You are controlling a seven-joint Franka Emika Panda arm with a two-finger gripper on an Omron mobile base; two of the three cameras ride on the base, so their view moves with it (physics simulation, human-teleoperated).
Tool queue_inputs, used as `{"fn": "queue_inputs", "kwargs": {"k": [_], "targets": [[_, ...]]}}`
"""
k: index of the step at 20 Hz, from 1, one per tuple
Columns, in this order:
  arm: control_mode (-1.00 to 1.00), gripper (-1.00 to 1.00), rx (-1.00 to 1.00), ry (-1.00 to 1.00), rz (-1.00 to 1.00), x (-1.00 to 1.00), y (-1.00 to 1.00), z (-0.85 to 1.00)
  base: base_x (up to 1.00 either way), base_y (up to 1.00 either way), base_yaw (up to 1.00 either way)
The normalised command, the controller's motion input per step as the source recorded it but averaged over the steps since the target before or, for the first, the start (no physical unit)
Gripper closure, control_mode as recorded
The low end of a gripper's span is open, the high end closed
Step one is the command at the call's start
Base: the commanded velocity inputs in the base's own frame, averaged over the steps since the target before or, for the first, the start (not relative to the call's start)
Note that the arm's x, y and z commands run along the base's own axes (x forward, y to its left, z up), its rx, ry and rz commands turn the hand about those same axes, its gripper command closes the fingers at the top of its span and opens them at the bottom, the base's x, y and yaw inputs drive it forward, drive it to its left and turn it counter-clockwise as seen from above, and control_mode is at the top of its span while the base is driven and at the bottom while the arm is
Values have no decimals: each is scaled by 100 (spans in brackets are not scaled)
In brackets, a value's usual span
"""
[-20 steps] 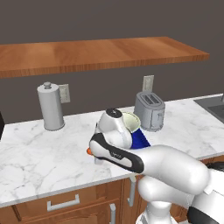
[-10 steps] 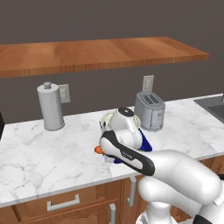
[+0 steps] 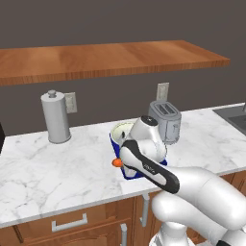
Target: Place the two vegetables and bowl onto the tray for setting up a vegetable dip station.
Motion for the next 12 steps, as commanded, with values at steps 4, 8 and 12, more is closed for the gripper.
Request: {"fn": "queue_inputs", "kwargs": {"k": [4, 8, 12], "targets": [[-100, 100, 0, 0, 5, 2, -24, 3, 0, 0, 0], [-100, 100, 0, 0, 7, 2, -24, 1, 0, 0, 0], [-100, 100, 0, 0, 1, 11, -18, 0, 0, 0, 0]]}}
